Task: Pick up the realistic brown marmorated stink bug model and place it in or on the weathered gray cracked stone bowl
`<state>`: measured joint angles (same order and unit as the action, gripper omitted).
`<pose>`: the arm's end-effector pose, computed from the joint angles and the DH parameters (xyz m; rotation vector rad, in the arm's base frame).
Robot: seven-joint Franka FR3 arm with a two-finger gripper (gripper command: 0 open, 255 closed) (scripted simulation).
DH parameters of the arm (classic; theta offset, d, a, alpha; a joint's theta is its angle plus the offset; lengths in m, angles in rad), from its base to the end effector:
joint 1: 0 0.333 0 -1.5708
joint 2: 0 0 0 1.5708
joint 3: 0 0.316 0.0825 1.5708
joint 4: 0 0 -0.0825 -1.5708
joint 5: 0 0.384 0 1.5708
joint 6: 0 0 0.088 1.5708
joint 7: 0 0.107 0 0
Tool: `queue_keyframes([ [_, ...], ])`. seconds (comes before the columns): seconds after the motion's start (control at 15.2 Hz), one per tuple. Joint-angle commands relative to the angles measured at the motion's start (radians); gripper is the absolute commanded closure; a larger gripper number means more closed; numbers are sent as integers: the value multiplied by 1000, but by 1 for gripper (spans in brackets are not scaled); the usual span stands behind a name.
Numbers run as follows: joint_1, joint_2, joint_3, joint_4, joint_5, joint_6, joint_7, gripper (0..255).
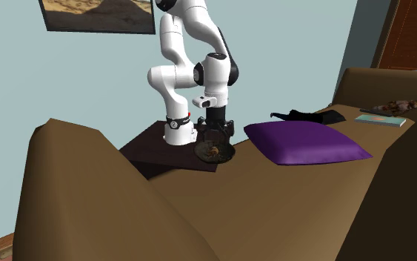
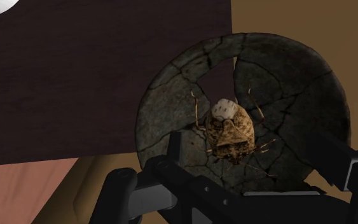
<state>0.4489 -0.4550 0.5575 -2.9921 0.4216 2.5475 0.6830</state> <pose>0.1938 0.2373 0.2617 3.1294 -0.1277 -0.0031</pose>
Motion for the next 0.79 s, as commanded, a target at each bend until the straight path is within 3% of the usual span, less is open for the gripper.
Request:
queue_keyframes([
  [0.0,7,-53,-14,8,-2,-61,-2,0],
  [0.2,17,-180,-53,42,-23,-220,-1,0],
  [0.73,18,-180,-54,42,-23,-220,-1,0],
])
